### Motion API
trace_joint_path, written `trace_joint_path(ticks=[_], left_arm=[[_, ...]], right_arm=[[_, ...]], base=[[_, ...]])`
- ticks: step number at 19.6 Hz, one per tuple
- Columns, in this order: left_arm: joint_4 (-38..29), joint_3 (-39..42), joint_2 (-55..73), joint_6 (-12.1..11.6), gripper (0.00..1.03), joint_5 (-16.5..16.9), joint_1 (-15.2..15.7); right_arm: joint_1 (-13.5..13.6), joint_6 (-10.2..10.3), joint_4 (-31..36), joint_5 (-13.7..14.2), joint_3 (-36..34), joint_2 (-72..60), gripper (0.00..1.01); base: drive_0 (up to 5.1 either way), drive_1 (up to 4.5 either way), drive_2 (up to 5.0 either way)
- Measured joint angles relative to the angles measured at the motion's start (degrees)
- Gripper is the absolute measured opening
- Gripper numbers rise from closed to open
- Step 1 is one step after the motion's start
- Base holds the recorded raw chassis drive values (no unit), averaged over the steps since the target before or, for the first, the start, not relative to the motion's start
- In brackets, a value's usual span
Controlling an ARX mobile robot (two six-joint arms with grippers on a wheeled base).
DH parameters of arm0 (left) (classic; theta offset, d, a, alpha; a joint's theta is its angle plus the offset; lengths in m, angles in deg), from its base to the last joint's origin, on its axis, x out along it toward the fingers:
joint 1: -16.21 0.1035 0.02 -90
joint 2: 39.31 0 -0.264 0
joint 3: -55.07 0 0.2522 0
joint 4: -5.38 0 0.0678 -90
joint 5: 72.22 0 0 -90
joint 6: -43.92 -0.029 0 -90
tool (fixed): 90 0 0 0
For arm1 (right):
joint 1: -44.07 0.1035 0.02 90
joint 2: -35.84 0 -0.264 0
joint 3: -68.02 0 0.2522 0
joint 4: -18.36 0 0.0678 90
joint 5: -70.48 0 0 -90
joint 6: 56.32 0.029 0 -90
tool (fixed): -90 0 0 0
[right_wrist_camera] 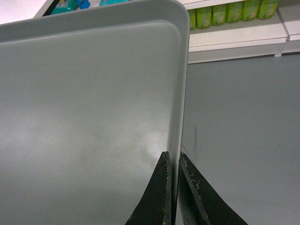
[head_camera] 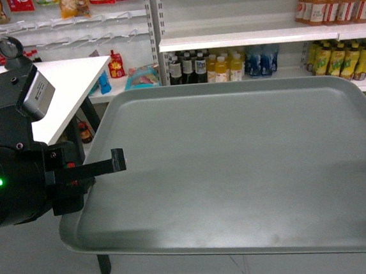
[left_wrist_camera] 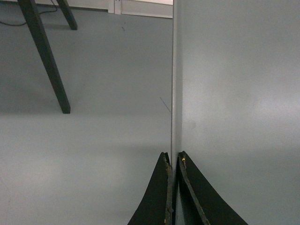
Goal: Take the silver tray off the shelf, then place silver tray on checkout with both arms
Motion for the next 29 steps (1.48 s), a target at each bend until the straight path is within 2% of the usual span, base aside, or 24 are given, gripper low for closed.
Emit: trace_joint_path(ticks=[29], left_arm=[[0.0,0.0,0.1,0.0,0.03,0.0,0.0]], right_arm=[[0.0,0.0,0.0,0.0,0.0,-0.1,0.03]], base=[[-5.0,2.46,2.5]])
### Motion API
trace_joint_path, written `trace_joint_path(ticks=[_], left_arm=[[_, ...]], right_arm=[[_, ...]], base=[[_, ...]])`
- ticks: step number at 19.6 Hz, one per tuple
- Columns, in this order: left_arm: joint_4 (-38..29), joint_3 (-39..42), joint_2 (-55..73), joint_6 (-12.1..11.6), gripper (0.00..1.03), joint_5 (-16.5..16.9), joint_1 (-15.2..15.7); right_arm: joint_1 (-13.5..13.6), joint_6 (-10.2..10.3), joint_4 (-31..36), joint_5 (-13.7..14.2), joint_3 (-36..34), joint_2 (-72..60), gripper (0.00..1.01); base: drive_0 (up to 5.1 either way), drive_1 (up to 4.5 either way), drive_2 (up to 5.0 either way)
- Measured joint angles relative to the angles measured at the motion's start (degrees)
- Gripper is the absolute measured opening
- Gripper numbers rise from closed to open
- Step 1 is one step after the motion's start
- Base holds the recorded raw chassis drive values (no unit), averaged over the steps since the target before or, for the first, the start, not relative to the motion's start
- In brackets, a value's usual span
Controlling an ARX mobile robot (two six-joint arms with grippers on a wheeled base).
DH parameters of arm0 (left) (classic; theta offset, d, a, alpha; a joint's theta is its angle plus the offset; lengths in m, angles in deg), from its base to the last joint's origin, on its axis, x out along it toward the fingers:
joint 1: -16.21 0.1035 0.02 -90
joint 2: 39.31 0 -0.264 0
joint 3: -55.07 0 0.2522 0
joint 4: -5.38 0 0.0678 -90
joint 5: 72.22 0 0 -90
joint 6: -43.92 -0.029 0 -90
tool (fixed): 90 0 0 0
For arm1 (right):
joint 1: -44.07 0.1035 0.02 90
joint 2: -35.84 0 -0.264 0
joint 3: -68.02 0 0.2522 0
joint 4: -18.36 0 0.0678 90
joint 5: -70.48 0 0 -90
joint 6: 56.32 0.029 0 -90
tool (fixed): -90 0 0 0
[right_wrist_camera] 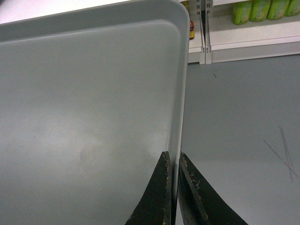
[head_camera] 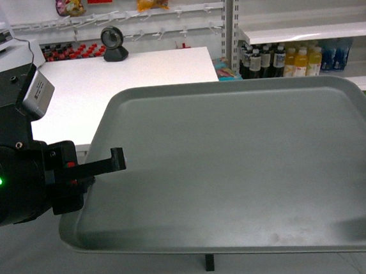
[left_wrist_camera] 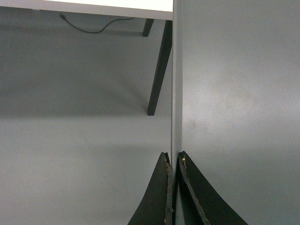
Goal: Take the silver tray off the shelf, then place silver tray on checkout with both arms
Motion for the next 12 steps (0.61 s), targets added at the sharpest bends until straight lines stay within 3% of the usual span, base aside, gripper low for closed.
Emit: trace_joint_path(ticks=[12], left_arm=[[0.0,0.0,0.0,0.0,0.03,0.0,0.0]], right_arm=[[0.0,0.0,0.2,0.0,0.0,0.0,0.03]], base=[[-4.9,2.51,2.5]])
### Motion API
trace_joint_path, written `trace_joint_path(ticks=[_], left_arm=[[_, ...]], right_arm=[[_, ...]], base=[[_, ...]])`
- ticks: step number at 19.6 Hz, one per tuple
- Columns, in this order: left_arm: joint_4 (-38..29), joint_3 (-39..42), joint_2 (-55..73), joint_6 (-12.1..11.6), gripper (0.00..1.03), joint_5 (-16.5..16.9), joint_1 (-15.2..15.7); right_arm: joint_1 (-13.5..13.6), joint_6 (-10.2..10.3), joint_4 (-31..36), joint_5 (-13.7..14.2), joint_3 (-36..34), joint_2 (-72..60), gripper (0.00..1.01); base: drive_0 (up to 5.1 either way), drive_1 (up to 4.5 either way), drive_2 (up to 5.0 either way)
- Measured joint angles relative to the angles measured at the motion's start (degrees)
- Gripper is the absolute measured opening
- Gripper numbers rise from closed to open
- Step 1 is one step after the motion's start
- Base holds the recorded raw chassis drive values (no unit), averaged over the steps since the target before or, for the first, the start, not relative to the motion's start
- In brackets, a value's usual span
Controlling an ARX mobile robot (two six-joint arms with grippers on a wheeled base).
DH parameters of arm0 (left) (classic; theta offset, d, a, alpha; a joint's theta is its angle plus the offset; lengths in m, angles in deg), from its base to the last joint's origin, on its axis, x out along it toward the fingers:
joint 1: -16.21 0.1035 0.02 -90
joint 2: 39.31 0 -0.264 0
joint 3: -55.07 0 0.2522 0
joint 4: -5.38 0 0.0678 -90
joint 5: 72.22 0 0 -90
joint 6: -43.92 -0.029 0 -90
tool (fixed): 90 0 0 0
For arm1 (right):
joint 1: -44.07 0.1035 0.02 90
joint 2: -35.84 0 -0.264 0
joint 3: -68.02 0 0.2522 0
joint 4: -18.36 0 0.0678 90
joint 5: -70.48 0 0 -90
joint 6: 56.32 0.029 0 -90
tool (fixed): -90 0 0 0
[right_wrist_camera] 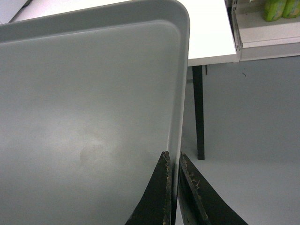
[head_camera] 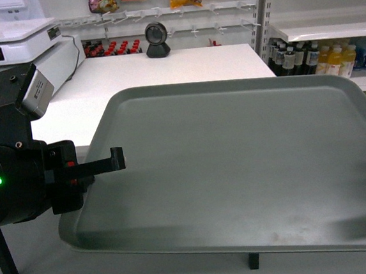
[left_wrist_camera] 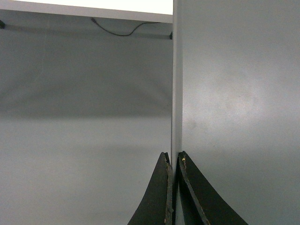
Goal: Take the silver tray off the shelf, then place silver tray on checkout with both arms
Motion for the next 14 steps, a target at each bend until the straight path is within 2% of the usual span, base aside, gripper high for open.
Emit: trace_joint_path(ticks=[2,8,14], left_arm=[[-0.1,0.0,0.0,0.0,0.03,0.0,0.0],[0.1,0.0,0.0,0.0,0.03,0.0,0.2],[0.0,0.0,0.0,0.0,0.03,0.1,0.2]], right_arm=[[0.0,0.0,0.0,0.0,0.0,0.0,0.03],[0.2,0.0,-0.1,0.0,0.1,0.0,0.03],[0.0,0.0,0.0,0.0,0.0,0.0,0.03]], base=[[-5.1,2.40,2.4],[-0.1,-0.05,-0.1],[-0.1,4.06,-4.3]])
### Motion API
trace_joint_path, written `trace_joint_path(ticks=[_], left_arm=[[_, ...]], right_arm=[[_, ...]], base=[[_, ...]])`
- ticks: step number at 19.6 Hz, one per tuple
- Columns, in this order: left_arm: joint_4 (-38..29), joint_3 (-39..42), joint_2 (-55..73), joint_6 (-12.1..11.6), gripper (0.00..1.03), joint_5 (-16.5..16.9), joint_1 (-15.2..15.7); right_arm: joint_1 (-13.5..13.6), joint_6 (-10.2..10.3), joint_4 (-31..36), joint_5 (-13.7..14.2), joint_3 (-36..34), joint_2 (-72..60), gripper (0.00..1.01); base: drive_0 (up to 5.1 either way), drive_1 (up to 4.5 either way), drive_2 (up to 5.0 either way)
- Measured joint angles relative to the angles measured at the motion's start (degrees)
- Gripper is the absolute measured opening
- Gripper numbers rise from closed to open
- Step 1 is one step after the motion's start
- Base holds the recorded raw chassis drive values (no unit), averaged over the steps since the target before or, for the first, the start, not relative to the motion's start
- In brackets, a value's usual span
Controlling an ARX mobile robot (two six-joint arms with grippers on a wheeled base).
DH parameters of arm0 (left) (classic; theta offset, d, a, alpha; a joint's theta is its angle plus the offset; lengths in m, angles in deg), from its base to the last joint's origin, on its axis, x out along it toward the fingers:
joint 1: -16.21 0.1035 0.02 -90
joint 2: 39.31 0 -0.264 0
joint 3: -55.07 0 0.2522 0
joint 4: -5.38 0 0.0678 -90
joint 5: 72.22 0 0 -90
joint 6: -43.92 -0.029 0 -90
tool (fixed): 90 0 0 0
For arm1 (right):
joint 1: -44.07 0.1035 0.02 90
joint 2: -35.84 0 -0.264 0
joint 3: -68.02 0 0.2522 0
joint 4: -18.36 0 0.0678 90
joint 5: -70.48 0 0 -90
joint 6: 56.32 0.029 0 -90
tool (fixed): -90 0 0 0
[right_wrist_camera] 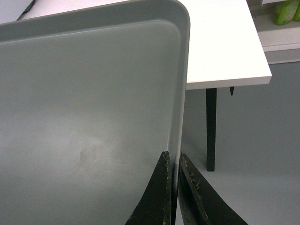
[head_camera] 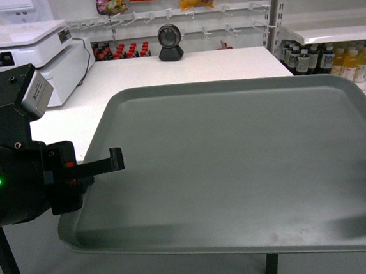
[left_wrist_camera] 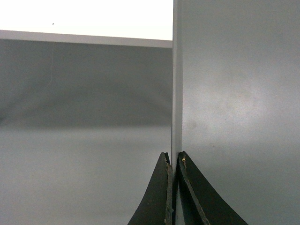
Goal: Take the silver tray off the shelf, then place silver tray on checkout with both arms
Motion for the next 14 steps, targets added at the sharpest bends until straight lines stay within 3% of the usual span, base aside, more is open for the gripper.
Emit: trace_joint_path(ticks=[14], left_arm=[[0.0,0.0,0.1,0.0,0.03,0.0,0.0]], right_arm=[[0.0,0.0,-0.1,0.0,0.0,0.0,0.03]], base=[[-0.1,4.06,-4.3]])
